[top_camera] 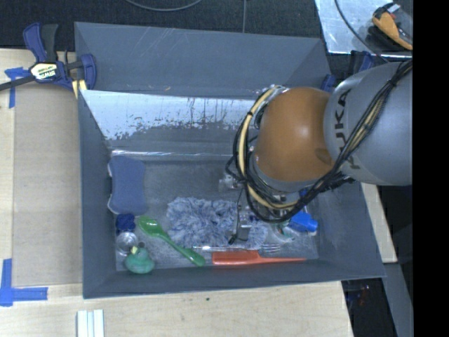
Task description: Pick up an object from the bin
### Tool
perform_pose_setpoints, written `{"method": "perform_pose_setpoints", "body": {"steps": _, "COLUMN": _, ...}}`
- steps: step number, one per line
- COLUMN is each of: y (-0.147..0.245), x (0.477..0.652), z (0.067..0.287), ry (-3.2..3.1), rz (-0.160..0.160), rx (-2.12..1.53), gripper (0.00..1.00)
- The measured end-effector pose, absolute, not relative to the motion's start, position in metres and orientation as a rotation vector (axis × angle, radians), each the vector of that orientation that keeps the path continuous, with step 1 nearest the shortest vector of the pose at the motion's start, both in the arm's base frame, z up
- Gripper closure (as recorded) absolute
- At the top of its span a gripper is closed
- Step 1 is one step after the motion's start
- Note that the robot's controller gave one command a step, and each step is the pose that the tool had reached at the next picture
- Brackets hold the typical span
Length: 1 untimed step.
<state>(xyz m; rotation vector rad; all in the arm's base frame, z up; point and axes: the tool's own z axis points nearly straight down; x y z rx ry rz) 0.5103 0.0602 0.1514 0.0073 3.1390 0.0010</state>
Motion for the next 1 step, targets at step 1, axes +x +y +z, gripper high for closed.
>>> {"method": "perform_pose_setpoints", "body": {"steps": 1, "y": 0.0603, "x": 0.5103, "z": 0.1513, "ry": 3.139, "rz": 0.001, "rx": 0.007, "gripper": 0.0}}
